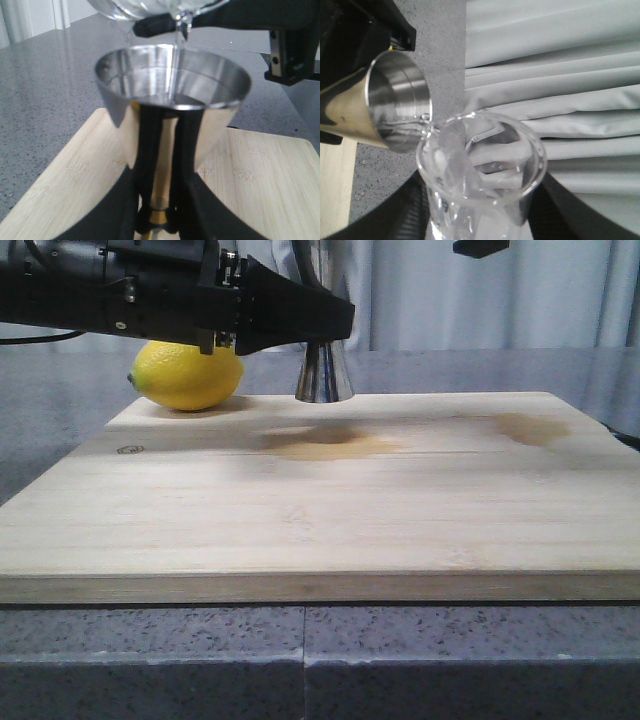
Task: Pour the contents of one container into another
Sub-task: 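Tilt the beaker upright with the right gripper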
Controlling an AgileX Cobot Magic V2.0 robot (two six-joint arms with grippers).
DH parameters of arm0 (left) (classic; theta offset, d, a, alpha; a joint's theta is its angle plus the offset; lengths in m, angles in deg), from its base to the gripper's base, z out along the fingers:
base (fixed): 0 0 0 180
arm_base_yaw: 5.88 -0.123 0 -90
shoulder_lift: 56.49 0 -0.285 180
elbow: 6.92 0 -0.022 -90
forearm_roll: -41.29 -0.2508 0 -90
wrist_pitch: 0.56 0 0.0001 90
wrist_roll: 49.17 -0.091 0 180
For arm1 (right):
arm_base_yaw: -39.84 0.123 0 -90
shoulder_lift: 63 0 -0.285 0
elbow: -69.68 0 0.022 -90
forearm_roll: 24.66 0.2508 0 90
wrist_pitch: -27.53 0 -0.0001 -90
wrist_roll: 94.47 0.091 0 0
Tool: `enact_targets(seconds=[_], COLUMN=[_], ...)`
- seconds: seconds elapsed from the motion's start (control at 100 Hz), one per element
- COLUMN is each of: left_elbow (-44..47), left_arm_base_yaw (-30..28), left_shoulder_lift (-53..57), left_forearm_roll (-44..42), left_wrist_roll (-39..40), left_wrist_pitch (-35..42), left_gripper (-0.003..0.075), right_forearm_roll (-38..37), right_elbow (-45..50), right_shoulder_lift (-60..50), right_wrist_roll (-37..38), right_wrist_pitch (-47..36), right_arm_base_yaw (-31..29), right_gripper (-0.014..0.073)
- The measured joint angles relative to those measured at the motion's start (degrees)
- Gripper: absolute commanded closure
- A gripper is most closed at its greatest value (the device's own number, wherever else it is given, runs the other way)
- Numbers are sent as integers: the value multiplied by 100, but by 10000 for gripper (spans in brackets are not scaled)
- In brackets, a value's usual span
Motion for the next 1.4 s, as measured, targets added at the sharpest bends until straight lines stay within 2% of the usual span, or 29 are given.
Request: enact_targets(seconds=[0.39, 0.78, 1.2, 1.4], left_elbow=[0, 0, 0, 0], left_arm_base_yaw=[0, 0, 0, 0], left_shoulder_lift=[0, 0, 0, 0], left_forearm_roll=[0, 0, 0, 0], left_wrist_roll=[0, 0, 0, 0], left_wrist_pitch=[0, 0, 0, 0], left_gripper=[722, 722, 722, 722], right_forearm_roll=[-254, -207, 1806, 3380], right_elbow=[0, 0, 0, 0], right_shoulder_lift=[0, 0, 0, 0], right_wrist_roll=[0, 0, 0, 0], right_wrist_pitch=[0, 0, 228, 447], right_arm_base_yaw=[0, 0, 0, -111], right_gripper=[315, 315, 315, 315])
